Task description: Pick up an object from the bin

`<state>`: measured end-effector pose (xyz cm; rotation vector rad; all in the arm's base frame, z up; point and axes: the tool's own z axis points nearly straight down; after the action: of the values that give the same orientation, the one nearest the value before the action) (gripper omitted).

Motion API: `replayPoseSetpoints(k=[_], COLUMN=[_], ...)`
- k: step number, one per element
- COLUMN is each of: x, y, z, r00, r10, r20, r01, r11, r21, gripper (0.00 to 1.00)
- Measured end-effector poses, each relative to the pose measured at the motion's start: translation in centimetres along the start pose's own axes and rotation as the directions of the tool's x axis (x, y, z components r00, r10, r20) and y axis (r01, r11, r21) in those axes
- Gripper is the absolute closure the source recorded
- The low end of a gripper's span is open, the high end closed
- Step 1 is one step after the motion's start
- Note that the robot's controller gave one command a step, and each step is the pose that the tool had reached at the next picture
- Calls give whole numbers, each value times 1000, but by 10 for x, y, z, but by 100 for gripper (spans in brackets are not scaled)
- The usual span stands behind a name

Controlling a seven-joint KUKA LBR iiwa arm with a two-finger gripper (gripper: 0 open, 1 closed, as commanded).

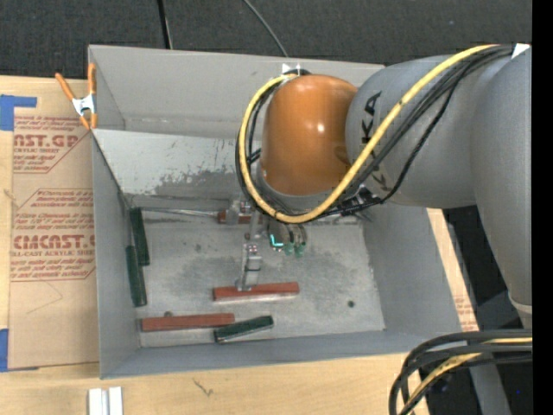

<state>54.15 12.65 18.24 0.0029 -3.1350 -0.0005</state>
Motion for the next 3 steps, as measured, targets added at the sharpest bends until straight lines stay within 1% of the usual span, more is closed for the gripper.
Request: replayPoseSetpoints(k=[1, 2, 3], x=[-2, 4, 18], y=[-1, -4, -29], z=[-5, 15, 53], r00=[1000, 996, 944], r10=[1, -88, -330], r20=[8, 16, 8], r01=[-1, 88, 330], r11=[1000, 996, 944], r21=[-1, -1, 2], gripper=[0, 0, 0])
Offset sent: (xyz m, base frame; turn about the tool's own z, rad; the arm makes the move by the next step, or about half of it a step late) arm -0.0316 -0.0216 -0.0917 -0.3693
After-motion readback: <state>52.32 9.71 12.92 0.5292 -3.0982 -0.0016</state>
